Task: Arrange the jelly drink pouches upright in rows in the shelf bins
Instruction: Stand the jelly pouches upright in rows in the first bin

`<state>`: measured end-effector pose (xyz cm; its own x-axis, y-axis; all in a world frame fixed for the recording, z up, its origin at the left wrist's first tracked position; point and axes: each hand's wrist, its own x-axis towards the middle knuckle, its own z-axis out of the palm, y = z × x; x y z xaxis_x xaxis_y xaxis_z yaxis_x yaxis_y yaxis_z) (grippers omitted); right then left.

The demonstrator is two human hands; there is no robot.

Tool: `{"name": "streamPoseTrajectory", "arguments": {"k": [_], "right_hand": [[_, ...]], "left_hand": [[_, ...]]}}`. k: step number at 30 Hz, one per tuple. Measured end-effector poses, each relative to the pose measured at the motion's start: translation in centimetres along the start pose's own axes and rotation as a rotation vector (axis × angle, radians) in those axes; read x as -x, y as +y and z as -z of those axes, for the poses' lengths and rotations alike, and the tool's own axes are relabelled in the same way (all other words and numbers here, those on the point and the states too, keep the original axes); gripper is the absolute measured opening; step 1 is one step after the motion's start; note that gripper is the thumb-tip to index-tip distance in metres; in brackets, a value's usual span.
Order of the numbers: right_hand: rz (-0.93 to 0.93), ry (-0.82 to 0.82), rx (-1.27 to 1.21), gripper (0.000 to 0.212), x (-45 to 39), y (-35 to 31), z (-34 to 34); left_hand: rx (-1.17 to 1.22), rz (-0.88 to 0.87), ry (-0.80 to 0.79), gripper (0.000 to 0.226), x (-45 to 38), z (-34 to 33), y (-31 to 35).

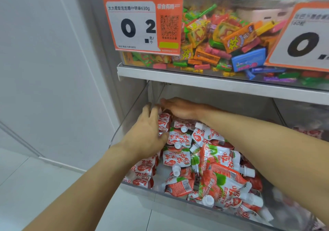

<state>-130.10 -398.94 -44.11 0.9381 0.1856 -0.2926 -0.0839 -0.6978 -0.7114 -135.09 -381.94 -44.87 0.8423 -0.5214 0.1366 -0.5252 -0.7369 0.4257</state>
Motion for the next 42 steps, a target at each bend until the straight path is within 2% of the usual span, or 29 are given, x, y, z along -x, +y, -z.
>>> {"name": "streamPoseTrajectory", "arguments": {"k": [2, 3, 6, 7, 9, 11, 16, 21, 28, 34, 37, 42], "right_hand": [[-0.028, -0.010, -0.070, 0.048, 0.3, 0.1, 1.0], [-0.005, 0.021, 0.009, 0.040, 0.4, 0.0, 1.9], [0.077, 0.136, 0.461, 0.026, 1.8, -1.1, 3.9], [0.038, 0.084, 0.582, 0.034, 2.5, -1.5, 3.8], [-0.122, -0.101, 0.798, 0.066, 3.6, -1.8, 2.4], [-0.187, -0.136, 0.869, 0.081, 3.5, -1.3, 1.3], [-0.142, -0.041, 0.859, 0.076, 3.3, -0.9, 1.2], [-0.098, -0.125, 0.804, 0.105, 3.8, -0.5, 1.2], [-0.007, -0.078, 0.690, 0.067, 4.2, -0.2, 2.6], [-0.111, 0.039, 0.587, 0.021, 3.7, 0.7, 3.5], [-0.139, 0.191, 0.524, 0.034, 4.3, 0.0, 4.1], [-0.029, 0.481, 0.296, 0.020, 4.3, -1.1, 2.3]], "left_hand": [[-0.037, -0.026, -0.029, 0.078, -0.3, 0.1, 0.0], [-0.051, -0.026, -0.050, 0.079, -0.5, 0.1, 0.1], [-0.063, -0.009, -0.077, 0.080, -1.0, 0.3, 0.2], [-0.064, -0.008, -0.073, 0.080, -1.1, 0.3, 0.2], [-0.068, -0.008, -0.065, 0.080, -1.1, 0.2, 0.2], [-0.069, -0.007, -0.058, 0.081, -1.2, 0.1, 0.2], [-0.073, 0.005, -0.044, 0.078, -1.0, 0.1, 0.3], [-0.064, 0.019, -0.013, 0.074, -0.7, 0.1, 0.3], [-0.059, 0.026, -0.003, 0.075, -0.7, 0.0, 0.4], [-0.069, 0.026, 0.005, 0.075, -0.8, 0.0, 0.4], [-0.069, 0.027, 0.009, 0.074, -0.8, -0.1, 0.4], [-0.060, 0.020, 0.002, 0.071, -0.6, 0.0, 0.3]]}}
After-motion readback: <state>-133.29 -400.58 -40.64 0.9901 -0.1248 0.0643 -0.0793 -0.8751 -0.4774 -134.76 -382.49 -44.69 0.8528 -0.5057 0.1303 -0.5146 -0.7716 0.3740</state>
